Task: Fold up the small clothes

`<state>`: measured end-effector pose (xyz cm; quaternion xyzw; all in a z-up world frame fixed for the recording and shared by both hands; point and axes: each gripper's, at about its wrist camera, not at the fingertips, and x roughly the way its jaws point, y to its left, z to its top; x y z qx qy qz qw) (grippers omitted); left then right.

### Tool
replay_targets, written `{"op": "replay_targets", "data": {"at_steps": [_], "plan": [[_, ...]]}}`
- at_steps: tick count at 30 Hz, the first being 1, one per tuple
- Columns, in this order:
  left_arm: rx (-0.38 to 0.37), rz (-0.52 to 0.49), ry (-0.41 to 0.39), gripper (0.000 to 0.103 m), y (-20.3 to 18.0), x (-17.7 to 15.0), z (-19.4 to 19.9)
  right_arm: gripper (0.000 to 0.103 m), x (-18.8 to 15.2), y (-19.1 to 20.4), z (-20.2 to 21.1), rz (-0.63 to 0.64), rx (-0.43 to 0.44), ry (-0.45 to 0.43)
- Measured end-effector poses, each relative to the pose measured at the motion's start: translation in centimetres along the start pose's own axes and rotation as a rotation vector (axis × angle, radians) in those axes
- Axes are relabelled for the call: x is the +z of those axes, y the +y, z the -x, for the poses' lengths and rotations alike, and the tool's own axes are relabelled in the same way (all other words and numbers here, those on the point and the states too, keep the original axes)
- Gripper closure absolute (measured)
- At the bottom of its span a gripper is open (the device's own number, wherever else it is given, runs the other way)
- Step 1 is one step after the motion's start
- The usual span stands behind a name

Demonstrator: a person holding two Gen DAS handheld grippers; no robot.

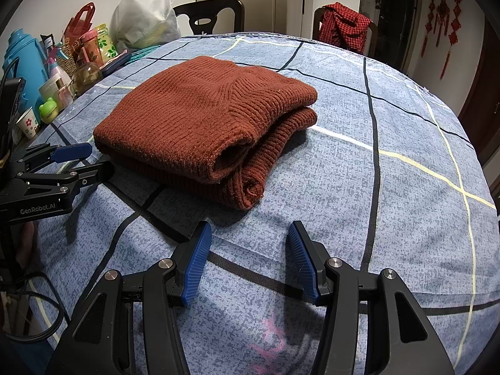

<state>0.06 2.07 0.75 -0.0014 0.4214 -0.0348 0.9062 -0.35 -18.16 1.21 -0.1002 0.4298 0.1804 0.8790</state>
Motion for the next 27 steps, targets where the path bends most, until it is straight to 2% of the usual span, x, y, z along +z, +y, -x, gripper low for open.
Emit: {"op": "replay_targets", "data": {"at_steps": [27], "plan": [[0.001,-0.002,0.018,0.029,0.16,0.14,-0.24,0.05,0.0,0.04,0.01,-0.001,0.0,0.0]]}}
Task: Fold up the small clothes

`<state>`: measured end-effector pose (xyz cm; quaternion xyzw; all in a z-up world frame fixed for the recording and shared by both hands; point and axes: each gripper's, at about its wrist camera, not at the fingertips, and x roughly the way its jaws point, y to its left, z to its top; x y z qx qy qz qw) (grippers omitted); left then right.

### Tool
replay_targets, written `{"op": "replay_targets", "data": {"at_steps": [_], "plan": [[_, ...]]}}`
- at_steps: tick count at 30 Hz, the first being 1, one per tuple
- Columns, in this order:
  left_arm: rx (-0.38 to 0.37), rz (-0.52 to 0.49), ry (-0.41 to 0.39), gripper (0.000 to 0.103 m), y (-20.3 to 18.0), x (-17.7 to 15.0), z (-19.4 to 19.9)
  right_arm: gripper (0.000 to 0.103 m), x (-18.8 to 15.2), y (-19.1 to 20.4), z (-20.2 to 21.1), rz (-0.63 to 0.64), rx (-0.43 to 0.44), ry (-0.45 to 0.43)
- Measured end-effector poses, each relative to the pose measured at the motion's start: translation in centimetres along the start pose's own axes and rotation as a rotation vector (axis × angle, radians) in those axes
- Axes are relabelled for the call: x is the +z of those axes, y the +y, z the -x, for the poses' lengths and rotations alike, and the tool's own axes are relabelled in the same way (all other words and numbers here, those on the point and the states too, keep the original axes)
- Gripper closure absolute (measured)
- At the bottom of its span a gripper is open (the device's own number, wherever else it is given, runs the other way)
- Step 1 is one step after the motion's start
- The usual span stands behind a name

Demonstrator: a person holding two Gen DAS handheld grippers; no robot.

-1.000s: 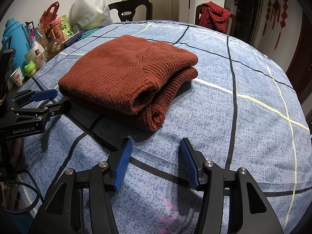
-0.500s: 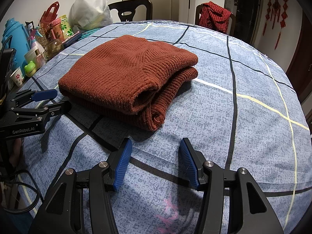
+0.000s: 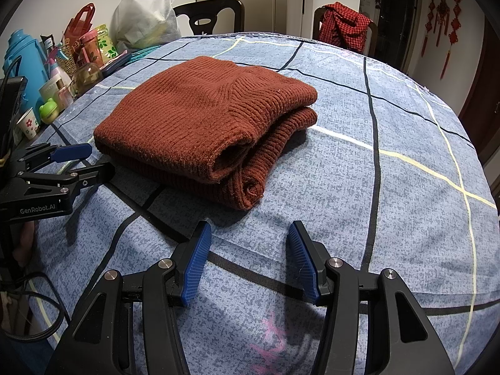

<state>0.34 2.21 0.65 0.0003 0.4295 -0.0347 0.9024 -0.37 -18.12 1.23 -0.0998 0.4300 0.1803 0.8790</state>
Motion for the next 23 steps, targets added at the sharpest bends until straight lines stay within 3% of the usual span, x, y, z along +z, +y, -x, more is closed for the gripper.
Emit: {"op": "replay_targets", "data": {"at_steps": [23], "plan": [[-0.004,-0.009,0.015,0.026,-0.07,0.2,-0.13,0.05,0.0,0.0,-0.01,0.0,0.0,0.0]]}}
